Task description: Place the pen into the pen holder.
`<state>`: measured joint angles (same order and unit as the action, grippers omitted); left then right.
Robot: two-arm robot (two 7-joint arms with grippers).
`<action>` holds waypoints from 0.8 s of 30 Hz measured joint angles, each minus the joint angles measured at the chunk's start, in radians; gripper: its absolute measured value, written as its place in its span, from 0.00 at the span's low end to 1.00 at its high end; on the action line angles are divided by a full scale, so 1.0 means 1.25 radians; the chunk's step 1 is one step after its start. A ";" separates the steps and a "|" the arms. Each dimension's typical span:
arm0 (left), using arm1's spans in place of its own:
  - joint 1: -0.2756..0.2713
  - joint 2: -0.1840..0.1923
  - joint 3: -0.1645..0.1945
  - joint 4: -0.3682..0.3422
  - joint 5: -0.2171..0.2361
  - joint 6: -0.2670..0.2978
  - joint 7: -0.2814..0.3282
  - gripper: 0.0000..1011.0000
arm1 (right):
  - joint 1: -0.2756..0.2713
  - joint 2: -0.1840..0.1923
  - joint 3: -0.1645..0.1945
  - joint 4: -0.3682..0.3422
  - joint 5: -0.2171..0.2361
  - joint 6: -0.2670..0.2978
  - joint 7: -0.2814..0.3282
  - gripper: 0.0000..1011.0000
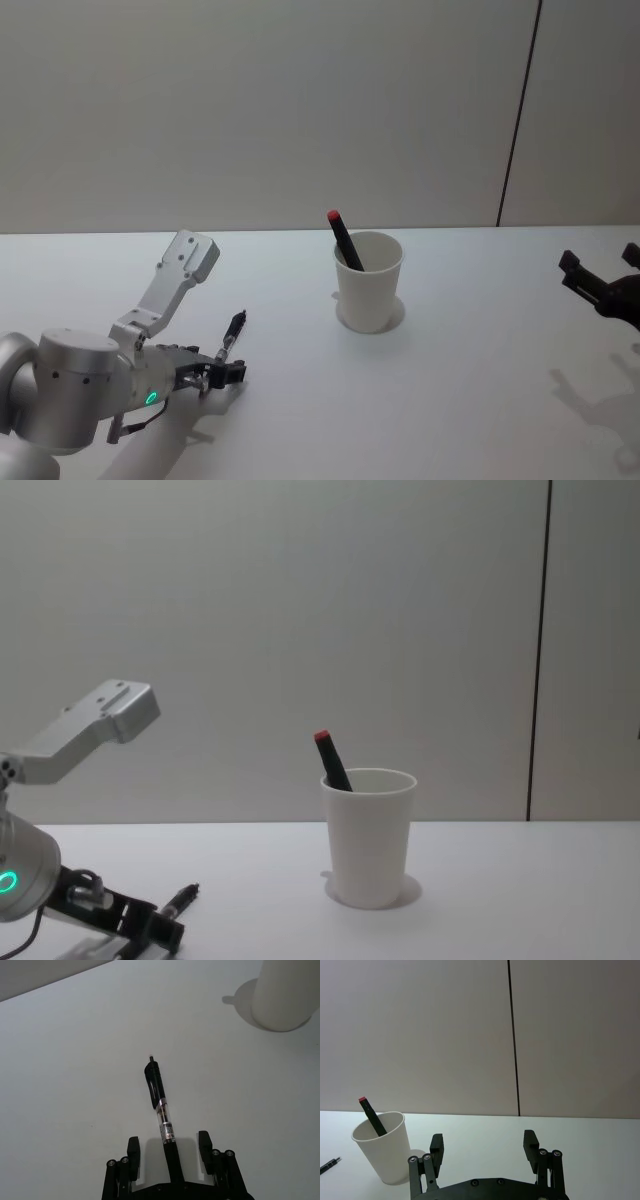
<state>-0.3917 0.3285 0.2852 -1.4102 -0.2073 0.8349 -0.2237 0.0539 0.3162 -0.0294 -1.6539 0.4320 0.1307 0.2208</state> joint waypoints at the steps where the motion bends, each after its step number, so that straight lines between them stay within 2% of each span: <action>1: -0.001 0.000 0.000 0.001 0.002 0.002 0.000 0.76 | 0.000 0.000 0.000 0.000 0.000 0.000 0.000 0.99; 5: -0.003 -0.002 0.001 0.003 0.007 0.008 -0.001 0.64 | 0.000 0.000 0.000 0.000 0.000 0.000 0.000 0.99; 24: -0.016 -0.008 -0.002 0.020 0.026 0.027 0.002 0.51 | 0.000 0.000 0.000 0.000 0.000 0.000 0.000 0.99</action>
<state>-0.4121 0.3186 0.2821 -1.3855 -0.1742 0.8689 -0.2216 0.0539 0.3163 -0.0295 -1.6538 0.4320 0.1307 0.2207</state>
